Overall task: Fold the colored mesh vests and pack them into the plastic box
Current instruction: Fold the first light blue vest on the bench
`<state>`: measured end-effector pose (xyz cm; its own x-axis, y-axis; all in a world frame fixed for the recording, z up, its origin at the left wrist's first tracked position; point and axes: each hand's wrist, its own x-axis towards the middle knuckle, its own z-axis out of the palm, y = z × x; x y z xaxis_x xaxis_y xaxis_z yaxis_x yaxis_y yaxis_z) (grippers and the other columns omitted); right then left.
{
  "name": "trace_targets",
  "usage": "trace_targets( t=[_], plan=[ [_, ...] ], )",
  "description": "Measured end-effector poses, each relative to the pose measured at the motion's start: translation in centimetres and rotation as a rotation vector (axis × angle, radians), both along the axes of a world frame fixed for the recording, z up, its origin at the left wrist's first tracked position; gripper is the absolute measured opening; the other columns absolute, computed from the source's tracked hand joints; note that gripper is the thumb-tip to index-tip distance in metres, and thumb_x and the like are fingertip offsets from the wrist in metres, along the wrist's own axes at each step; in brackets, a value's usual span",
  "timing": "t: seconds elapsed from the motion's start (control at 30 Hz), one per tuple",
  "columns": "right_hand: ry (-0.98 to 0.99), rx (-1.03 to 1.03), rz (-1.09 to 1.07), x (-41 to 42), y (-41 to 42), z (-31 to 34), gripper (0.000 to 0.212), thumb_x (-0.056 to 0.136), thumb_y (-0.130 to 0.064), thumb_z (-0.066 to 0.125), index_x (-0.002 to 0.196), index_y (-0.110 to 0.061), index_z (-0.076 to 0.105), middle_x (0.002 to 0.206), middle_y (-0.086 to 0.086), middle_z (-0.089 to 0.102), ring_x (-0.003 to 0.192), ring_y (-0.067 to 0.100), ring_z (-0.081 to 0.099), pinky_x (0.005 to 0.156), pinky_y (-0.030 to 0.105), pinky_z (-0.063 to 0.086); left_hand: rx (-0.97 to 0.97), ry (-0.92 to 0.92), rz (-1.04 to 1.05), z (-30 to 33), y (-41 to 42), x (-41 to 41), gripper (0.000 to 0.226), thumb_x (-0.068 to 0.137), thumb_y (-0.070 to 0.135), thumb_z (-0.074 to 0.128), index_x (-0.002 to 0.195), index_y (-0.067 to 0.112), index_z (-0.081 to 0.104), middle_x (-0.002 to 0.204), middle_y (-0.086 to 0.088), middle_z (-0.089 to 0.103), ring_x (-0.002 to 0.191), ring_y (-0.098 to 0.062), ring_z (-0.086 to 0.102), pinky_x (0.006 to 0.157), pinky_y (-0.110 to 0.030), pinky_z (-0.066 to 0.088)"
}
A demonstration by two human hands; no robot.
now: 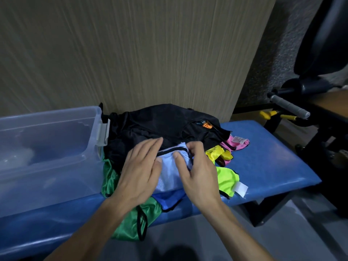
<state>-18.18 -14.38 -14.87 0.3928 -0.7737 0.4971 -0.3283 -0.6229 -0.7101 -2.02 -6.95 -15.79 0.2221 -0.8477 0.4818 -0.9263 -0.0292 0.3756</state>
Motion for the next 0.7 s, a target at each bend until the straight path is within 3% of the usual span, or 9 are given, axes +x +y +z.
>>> trace_targets(
  t=[0.1, 0.17, 0.3, 0.4, 0.5, 0.63, 0.7],
  plan=[
    [0.033, -0.053, 0.158, -1.8, -0.8, 1.6, 0.021, 0.101, -0.04, 0.057, 0.113, -0.027, 0.045, 0.098, -0.017, 0.057, 0.088, 0.006, 0.058, 0.074, 0.026, 0.046, 0.036, 0.237, -0.189, 0.7, -1.1, -0.6, 0.062, 0.097, 0.035, 0.026, 0.156, 0.02, 0.038, 0.157, 0.013, 0.041, 0.144, 0.003, 0.032, 0.123, -0.025, 0.02],
    [0.054, -0.056, 0.183, -3.1, -1.7, 2.4, 0.023, 0.1, -0.042, 0.054, 0.115, -0.027, 0.045, 0.103, -0.017, 0.058, 0.094, 0.005, 0.059, 0.078, 0.027, 0.047, 0.012, 0.266, -0.226, 0.6, -1.8, -1.2, 0.059, 0.096, 0.034, 0.028, 0.15, 0.021, 0.048, 0.15, 0.012, 0.05, 0.139, 0.0, 0.042, 0.121, -0.028, 0.026],
    [0.022, 0.012, 0.172, -5.4, -4.1, 3.5, 0.018, 0.101, -0.039, 0.056, 0.11, -0.027, 0.047, 0.102, -0.018, 0.061, 0.099, 0.004, 0.061, 0.08, 0.02, 0.045, -0.001, 0.311, -0.266, 0.8, -3.8, -3.1, 0.036, 0.101, 0.025, 0.035, 0.127, 0.021, 0.059, 0.121, 0.011, 0.063, 0.114, -0.011, 0.06, 0.099, -0.038, 0.046],
    [-0.004, 0.11, 0.137, -7.2, -7.5, 3.9, 0.015, 0.1, -0.033, 0.062, 0.104, -0.022, 0.054, 0.093, -0.015, 0.065, 0.089, 0.003, 0.062, 0.078, 0.022, 0.047, 0.045, 0.259, -0.322, 1.3, -6.0, -4.1, 0.038, 0.108, 0.034, 0.033, 0.136, 0.022, 0.056, 0.119, 0.016, 0.059, 0.114, -0.005, 0.058, 0.099, -0.033, 0.046],
    [-0.063, 0.212, 0.043, -9.4, -12.1, 3.6, 0.016, 0.098, -0.034, 0.066, 0.098, -0.02, 0.059, 0.087, -0.008, 0.067, 0.081, 0.006, 0.062, 0.077, 0.028, 0.049, 0.117, 0.231, -0.378, 2.5, -9.5, -5.1, 0.045, 0.107, 0.041, 0.035, 0.143, 0.02, 0.054, 0.101, 0.017, 0.051, 0.099, 0.001, 0.055, 0.093, -0.022, 0.043],
    [-0.175, 0.322, -0.076, -12.2, -18.0, 2.7, 0.027, 0.095, -0.034, 0.07, 0.095, -0.009, 0.061, 0.081, 0.0, 0.065, 0.074, 0.009, 0.058, 0.072, 0.035, 0.049, 0.215, 0.252, -0.423, 4.4, -15.8, -8.2, 0.055, 0.106, 0.039, 0.042, 0.152, 0.01, 0.044, 0.118, -0.001, 0.056, 0.118, -0.012, 0.053, 0.101, -0.019, 0.036],
    [-0.234, 0.403, -0.13, -13.5, -21.0, 2.1, 0.022, 0.098, -0.023, 0.068, 0.097, -0.002, 0.062, 0.079, 0.004, 0.064, 0.069, 0.007, 0.057, 0.065, 0.028, 0.05, 0.284, 0.26, -0.42, 4.9, -19.5, -9.8, 0.05, 0.108, 0.03, 0.045, 0.152, 0.008, 0.044, 0.116, -0.004, 0.053, 0.122, -0.018, 0.051, 0.098, -0.019, 0.033]
  ],
)
